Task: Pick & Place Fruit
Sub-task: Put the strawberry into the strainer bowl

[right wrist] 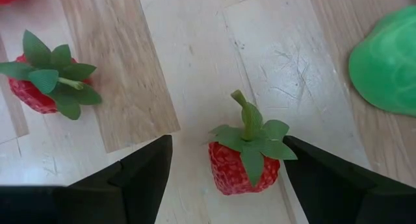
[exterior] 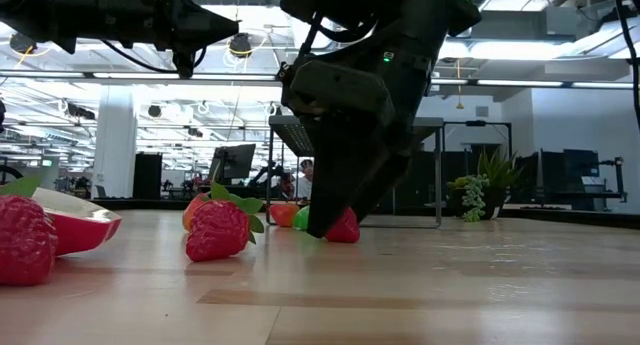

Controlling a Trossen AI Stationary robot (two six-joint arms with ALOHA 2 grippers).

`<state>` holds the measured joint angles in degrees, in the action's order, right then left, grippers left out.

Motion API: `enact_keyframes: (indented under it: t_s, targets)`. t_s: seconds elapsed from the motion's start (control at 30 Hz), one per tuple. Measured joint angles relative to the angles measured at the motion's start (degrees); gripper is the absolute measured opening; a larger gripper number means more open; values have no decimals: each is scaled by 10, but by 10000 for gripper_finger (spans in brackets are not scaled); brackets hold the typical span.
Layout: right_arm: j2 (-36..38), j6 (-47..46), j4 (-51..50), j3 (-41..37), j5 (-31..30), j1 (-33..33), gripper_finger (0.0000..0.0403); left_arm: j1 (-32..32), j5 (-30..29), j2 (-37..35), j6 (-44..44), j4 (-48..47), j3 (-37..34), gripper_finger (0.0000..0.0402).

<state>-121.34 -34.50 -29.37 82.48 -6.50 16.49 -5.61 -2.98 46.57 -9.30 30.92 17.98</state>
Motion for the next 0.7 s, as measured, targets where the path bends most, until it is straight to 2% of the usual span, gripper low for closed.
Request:
enact_keyframes:
  t_s: [0.4, 0.7]
  targets:
    - [0, 0, -8, 0, 4, 0, 280, 0, 0, 0, 0, 0, 0, 2]
    - [0, 0, -17, 0, 2, -1, 206, 0, 0, 0, 0, 0, 0, 2]
